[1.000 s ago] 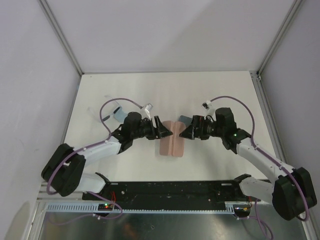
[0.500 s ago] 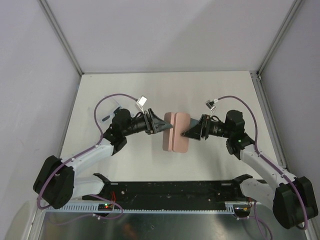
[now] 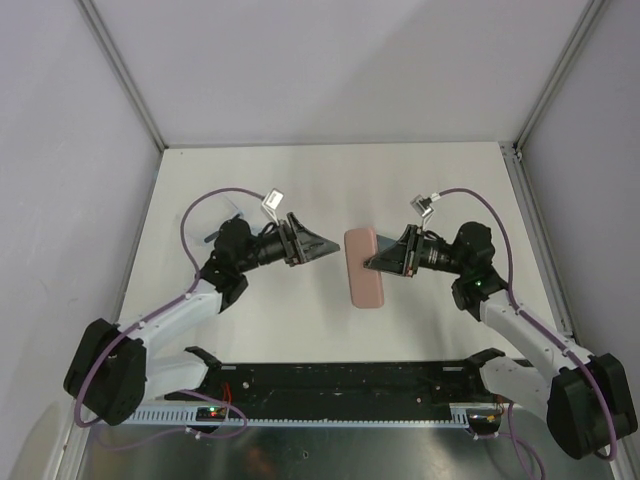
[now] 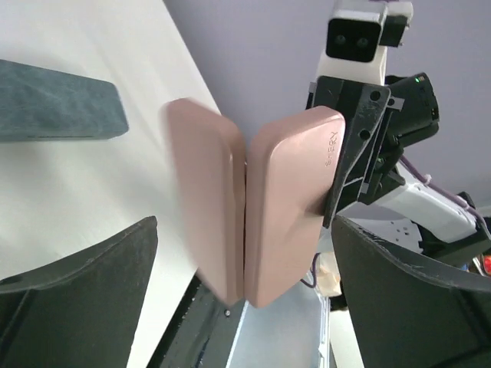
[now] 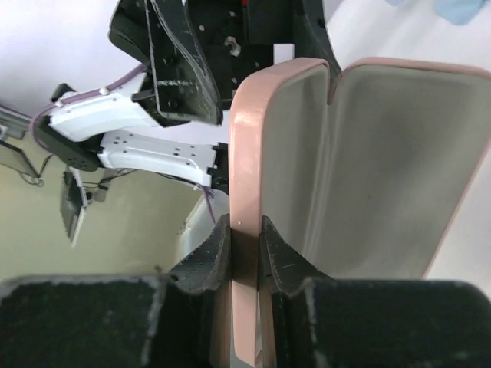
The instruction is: Organize the sunglasses
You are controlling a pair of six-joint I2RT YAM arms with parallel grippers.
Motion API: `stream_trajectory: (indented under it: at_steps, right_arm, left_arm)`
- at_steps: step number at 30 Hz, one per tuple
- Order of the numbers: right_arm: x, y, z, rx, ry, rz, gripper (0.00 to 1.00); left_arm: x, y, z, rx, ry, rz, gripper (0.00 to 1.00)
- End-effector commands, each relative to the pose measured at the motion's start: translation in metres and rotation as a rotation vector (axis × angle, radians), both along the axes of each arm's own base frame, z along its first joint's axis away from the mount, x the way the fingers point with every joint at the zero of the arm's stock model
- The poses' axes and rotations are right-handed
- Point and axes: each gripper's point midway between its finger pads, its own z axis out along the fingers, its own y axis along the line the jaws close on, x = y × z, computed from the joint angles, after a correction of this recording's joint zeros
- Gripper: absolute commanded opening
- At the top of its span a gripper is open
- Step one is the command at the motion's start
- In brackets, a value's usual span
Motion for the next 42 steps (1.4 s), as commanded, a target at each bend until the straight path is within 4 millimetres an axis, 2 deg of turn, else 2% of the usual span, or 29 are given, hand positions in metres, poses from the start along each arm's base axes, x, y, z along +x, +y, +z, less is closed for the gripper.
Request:
stream_trajectory:
  at_steps: [1,5,8,13,15,17,18,21,22,23,25,27,30,35,42]
  right_arm:
    - [0.002,0.000,0.004,-0.002,-0.037,-0.022,0.00]
    - [0.015,0.002,-0.016,-0.075,0.014,-0.092,0.00]
    - [0.030,0.011,-0.040,-0.188,0.067,-0.176,0.00]
    - [0.050,0.039,-0.089,-0.427,0.131,-0.262,0.00]
    - [0.054,0.055,-0.104,-0.488,0.145,-0.262,0.00]
    - [0.059,0.072,-0.110,-0.524,0.140,-0.265,0.00]
    - [0.060,0.080,-0.113,-0.538,0.136,-0.263,0.04]
    - [0.061,0.101,-0.118,-0.553,0.127,-0.232,0.47]
    - [0.060,0.107,-0.117,-0.547,0.124,-0.217,0.57]
    - [0.060,0.112,-0.115,-0.535,0.119,-0.205,0.65]
    - [0.057,0.117,-0.105,-0.505,0.109,-0.183,0.73]
    - [0.056,0.116,-0.094,-0.485,0.085,-0.178,0.77]
    - [0.054,0.104,-0.079,-0.490,0.054,-0.198,0.80]
    - [0.050,0.068,-0.077,-0.595,0.028,-0.255,0.80]
    - [0.040,0.031,-0.066,-0.596,-0.002,-0.309,0.80]
  left_arm:
    - [0.010,0.025,-0.006,0.018,-0.012,0.084,0.99]
    - [0.026,0.056,-0.029,0.167,-0.004,0.233,1.00]
    - [0.036,0.085,-0.045,0.339,0.002,0.374,1.00]
    - [0.047,0.139,-0.062,0.532,0.044,0.638,1.00]
    - [0.050,0.159,-0.067,0.570,0.073,0.744,1.00]
    - [0.052,0.176,-0.073,0.597,0.102,0.835,1.00]
    - [0.053,0.183,-0.075,0.607,0.114,0.873,1.00]
    - [0.058,0.200,-0.086,0.632,0.161,0.951,1.00]
    - [0.060,0.203,-0.088,0.639,0.175,0.965,1.00]
    - [0.064,0.207,-0.092,0.651,0.194,0.980,1.00]
    - [0.071,0.212,-0.099,0.669,0.231,0.997,1.00]
    - [0.078,0.214,-0.106,0.681,0.267,1.006,1.00]
    - [0.091,0.212,-0.118,0.698,0.312,1.017,1.00]
    - [0.116,0.211,-0.129,0.699,0.363,1.071,0.97]
    - [0.157,0.204,-0.144,0.716,0.433,1.110,0.84]
